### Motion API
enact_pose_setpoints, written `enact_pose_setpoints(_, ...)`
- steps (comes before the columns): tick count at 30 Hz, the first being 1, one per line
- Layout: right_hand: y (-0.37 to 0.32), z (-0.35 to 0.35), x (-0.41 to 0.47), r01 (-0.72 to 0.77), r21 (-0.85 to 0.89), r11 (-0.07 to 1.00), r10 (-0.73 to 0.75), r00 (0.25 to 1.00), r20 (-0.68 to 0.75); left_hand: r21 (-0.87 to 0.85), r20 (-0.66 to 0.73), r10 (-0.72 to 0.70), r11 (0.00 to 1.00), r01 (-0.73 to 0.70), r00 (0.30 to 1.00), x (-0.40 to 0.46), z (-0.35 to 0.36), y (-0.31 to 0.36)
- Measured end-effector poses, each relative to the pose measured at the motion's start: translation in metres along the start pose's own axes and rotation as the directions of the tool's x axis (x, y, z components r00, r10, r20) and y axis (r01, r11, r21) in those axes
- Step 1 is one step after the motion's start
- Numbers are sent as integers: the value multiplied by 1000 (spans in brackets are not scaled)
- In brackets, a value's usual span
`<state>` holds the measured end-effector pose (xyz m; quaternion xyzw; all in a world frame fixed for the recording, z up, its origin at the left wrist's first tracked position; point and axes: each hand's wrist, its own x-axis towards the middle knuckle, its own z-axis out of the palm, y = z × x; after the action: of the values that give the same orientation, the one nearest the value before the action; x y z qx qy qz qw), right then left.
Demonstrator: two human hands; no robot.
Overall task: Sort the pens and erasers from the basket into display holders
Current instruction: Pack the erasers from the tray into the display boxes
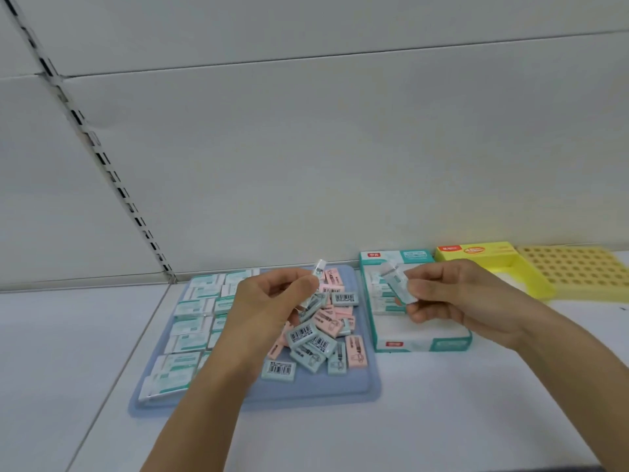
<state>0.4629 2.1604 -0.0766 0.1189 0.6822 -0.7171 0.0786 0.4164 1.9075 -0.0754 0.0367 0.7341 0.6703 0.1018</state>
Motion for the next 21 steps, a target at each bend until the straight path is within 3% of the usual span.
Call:
enact_pose_setpoints(2, 3, 1, 2, 35, -263, 964, -58, 995, -78, -4, -3, -10, 1000, 10, 1000, 0, 1, 0)
enact_pose_setpoints(5, 11, 2, 7, 93, -743, 663, -159, 987, -18, -8, -16, -12, 1000, 12, 1000, 1, 2, -2)
enact_pose_setpoints(8, 17, 7, 10, 116, -883, 455, -154, 987, 50, -17, -9, -14, 1000, 14, 1000, 0, 5, -3)
enact_pose_setpoints(11, 20, 13, 14, 127, -925, 359, -214, 975, 51, -21, -10, -19, 1000, 19, 1000, 1, 7, -5)
enact_pose_setpoints(16, 25, 16, 14, 123, -936, 331, -261, 965, 34, -42, -6, 6, 999, -7, 1000, -3, 14, -7)
enact_pose_setpoints(18, 26, 15, 12, 119, -941, 317, -278, 960, 27, 56, -58, 138, 989, -135, 989, -4, 20, -10)
enact_pose_setpoints(19, 26, 14, 11, 142, -928, 344, -327, 945, 23, 163, -74, 249, 958, -234, 966, -5, 24, -12)
enact_pose_setpoints(21, 22, 16, 8, 250, -819, 516, -444, 896, -5, 323, -55, 428, 863, -389, 902, -6, 33, -13)
